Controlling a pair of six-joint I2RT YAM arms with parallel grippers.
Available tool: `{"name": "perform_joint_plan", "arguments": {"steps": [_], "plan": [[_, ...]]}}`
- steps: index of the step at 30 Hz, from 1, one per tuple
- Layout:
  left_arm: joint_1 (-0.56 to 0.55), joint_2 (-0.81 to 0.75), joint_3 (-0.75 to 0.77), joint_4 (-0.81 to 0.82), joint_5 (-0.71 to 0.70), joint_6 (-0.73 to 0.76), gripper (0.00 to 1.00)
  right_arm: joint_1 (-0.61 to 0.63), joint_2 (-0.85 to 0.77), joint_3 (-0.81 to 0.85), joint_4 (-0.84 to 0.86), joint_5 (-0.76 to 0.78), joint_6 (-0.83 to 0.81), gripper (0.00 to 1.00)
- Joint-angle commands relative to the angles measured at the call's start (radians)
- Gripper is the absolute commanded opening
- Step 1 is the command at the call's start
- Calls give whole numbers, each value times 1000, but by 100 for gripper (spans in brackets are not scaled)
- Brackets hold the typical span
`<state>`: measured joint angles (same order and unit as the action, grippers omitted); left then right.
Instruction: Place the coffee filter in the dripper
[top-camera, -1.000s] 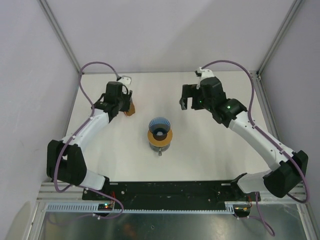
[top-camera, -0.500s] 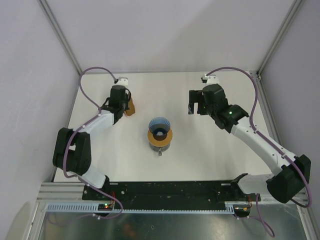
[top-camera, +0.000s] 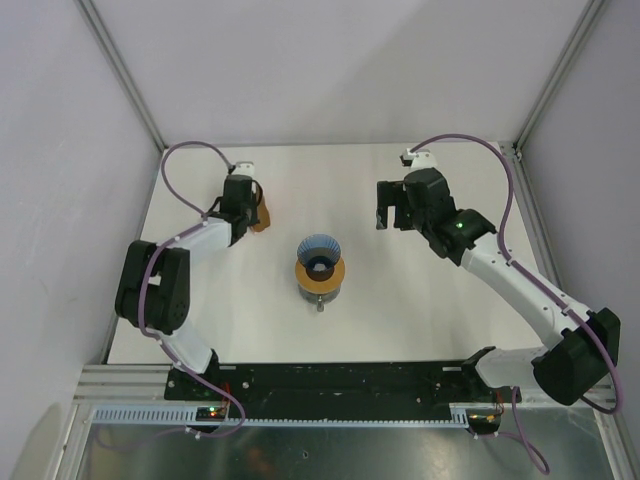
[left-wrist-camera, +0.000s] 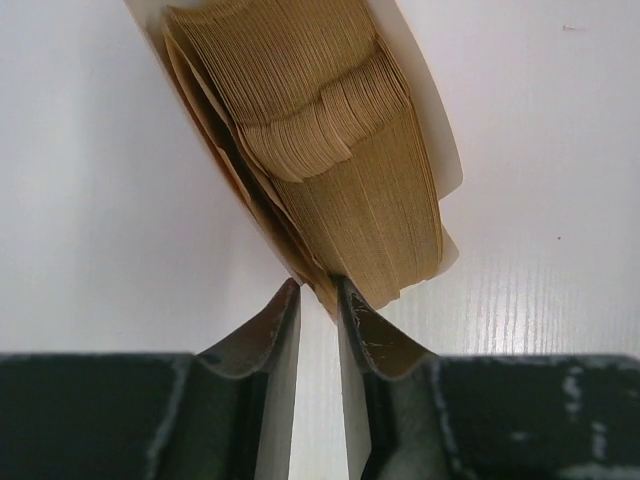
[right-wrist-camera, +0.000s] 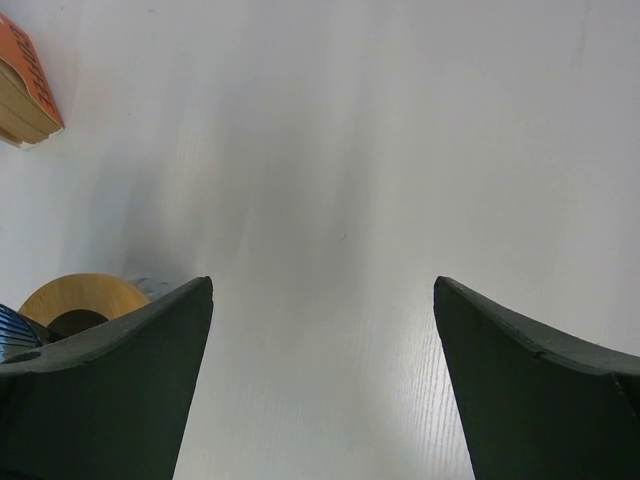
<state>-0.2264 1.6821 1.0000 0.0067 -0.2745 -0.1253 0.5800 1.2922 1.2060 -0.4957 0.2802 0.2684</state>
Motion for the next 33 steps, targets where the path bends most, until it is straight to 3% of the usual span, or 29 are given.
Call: {"name": "perform_joint_plan", "arguments": {"steps": [1,6,18,33], "plan": [[16,12,19,42,12,-34,25,-6,1,0,41,11,-17,95],[27,21,26,42,17,-39,22,-9,3,1,44,1,-22,96],[30,-3,17,39,-4,-44,3,-11,9,1,43,-40,-23,96],[30,-97,-20,20,57,-53,0,-10,18,1,35,-71,-18,96]]}}
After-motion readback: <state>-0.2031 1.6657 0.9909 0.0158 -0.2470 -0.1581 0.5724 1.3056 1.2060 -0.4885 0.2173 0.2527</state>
